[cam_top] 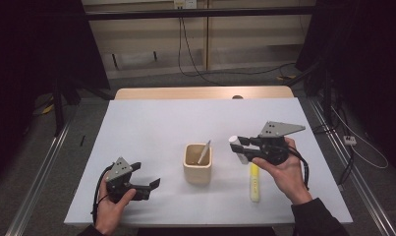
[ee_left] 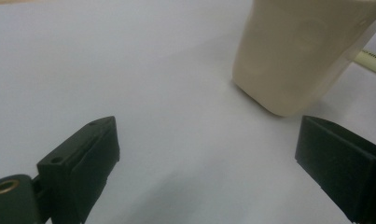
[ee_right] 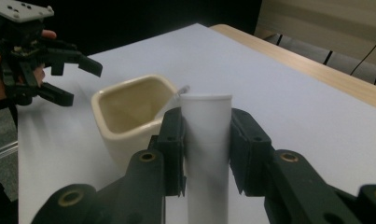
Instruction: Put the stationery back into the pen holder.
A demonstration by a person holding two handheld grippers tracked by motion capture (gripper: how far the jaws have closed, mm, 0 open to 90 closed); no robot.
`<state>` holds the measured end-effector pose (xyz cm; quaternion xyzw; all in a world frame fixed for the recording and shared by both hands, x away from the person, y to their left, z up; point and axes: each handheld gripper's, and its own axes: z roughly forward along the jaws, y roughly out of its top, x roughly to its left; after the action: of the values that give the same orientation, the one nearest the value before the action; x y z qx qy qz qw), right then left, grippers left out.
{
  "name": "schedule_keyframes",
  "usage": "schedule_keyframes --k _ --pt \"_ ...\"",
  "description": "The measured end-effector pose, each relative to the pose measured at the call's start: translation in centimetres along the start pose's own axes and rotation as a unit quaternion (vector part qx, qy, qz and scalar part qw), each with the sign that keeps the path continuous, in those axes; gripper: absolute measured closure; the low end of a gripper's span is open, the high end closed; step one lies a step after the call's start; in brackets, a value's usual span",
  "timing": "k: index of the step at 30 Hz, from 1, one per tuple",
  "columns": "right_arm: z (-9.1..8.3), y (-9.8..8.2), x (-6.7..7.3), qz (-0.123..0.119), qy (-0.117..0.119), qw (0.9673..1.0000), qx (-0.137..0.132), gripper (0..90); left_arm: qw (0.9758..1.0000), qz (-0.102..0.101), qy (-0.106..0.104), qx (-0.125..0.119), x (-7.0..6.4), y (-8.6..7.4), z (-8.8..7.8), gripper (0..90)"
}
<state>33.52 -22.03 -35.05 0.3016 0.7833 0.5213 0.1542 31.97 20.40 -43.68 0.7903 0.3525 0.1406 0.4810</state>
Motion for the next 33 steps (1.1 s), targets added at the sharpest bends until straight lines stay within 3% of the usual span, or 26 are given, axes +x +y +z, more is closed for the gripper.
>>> schedule_keyframes --k 9,18,30,33 --pt "1.3 1.7 0.9 -0.018 0.017 0.9995 -0.017 67.9 1.0 -0.001 0.003 -0.002 0.0 0.0 0.0 6.3" --pt "2.8 3.1 1.7 -0.021 0.038 0.9983 -0.038 67.9 1.0 -0.001 0.002 -0.003 0.0 -0.1 0.0 6.4" --pt "4.3 4.1 3.4 -0.016 0.059 0.996 -0.064 67.9 1.0 -0.002 0.0 -0.004 0.0 0.0 0.0 6.3" --pt "4.6 3.8 4.3 -0.02 0.064 0.996 -0.059 67.9 1.0 -0.002 -0.002 -0.006 0.0 0.0 -0.1 6.3"
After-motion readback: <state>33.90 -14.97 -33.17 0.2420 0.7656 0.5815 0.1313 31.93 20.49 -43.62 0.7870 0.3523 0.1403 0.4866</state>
